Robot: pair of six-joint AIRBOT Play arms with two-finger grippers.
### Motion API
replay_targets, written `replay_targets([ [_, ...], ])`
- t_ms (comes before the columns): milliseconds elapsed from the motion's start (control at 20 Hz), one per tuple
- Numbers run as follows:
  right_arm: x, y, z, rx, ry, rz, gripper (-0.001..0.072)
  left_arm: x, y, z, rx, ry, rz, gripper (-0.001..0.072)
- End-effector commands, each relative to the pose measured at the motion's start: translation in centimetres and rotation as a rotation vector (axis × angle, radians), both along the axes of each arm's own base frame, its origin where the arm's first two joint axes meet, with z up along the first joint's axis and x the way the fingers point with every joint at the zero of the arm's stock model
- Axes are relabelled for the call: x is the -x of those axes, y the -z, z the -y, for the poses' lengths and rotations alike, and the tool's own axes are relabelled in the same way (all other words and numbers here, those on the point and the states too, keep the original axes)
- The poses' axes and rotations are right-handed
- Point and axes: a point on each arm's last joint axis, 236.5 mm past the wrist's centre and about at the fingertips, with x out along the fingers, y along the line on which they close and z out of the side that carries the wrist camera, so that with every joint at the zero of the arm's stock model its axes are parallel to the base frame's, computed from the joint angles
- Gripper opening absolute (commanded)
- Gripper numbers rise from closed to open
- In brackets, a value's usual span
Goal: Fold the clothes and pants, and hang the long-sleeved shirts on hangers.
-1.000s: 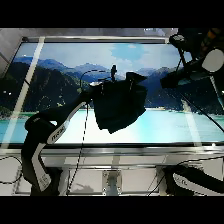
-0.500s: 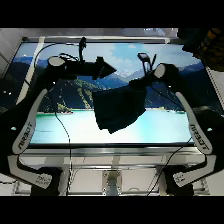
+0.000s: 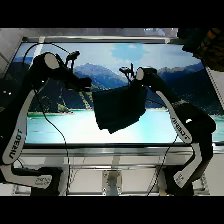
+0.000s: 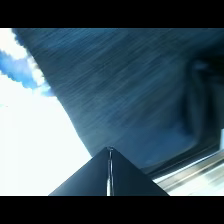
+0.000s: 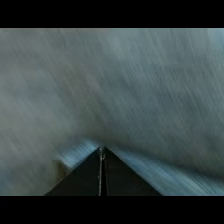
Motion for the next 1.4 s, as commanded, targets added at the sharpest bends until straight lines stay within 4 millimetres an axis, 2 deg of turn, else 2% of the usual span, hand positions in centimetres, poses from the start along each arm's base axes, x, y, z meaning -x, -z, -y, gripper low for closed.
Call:
replay_targets([
  [0,5.2,-2.3,8.2,0.203,-0.019,-0.227,0.0029,0.5,0.9,-1.8,-0.125,0.010,-0.003,0.0020],
  [100,6.7,-2.7,11.5,0.210,0.050,-0.295,0.0029,0.8,1.2,-2.1,-0.159,0.023,-0.006,0.0020],
  [200,8.5,-1.4,14.1,0.212,0.120,-0.356,0.0029,1.4,1.5,-2.5,-0.197,0.040,-0.021,0.0020],
  [350,11.9,2.1,16.4,0.213,0.173,-0.426,0.0029,1.6,1.8,-2.8,-0.243,0.056,-0.019,0.0019],
  [450,12.5,3.2,17.2,0.202,0.197,-0.398,0.0030,1.8,2.1,-2.9,-0.246,0.057,-0.028,0.0020],
  [550,11.0,2.3,17.7,0.183,0.218,-0.301,0.0030,1.9,2.4,-3.0,-0.248,0.058,-0.034,0.0020],
  [650,8.5,-0.1,18.0,0.163,0.221,-0.160,0.0060,2.1,2.8,-3.3,-0.263,0.062,-0.039,0.0020],
  [700,7.0,-1.6,18.3,0.152,0.232,-0.079,0.0244,2.1,3.1,-3.8,-0.283,0.061,-0.042,0.0020],
  [750,5.7,-2.9,18.5,0.140,0.244,-0.007,0.0463,2.2,3.5,-4.3,-0.308,0.061,-0.048,0.0020],
  [800,4.3,-4.2,18.6,0.127,0.257,0.063,0.0631,2.6,4.0,-4.5,-0.315,0.062,-0.060,0.0020],
  [850,2.9,-4.9,18.5,0.115,0.264,0.125,0.0664,2.9,4.4,-4.8,-0.324,0.063,-0.069,0.0020],
  [950,0.6,-5.0,16.4,0.020,0.256,0.199,0.0661,3.3,5.1,-4.9,-0.325,0.050,-0.064,0.0020],
  [1100,-0.8,-2.0,13.9,-0.089,0.291,0.155,0.0661,4.1,6.4,-4.2,-0.304,0.020,-0.030,0.0020],
  [1200,-0.6,0.0,13.6,-0.095,0.298,0.105,0.0661,4.5,7.7,-1.7,-0.265,0.045,0.017,0.0020],
  [1350,-1.2,0.5,13.7,-0.095,0.305,0.119,0.0661,5.3,9.6,3.5,-0.195,0.110,0.100,0.0020],
])
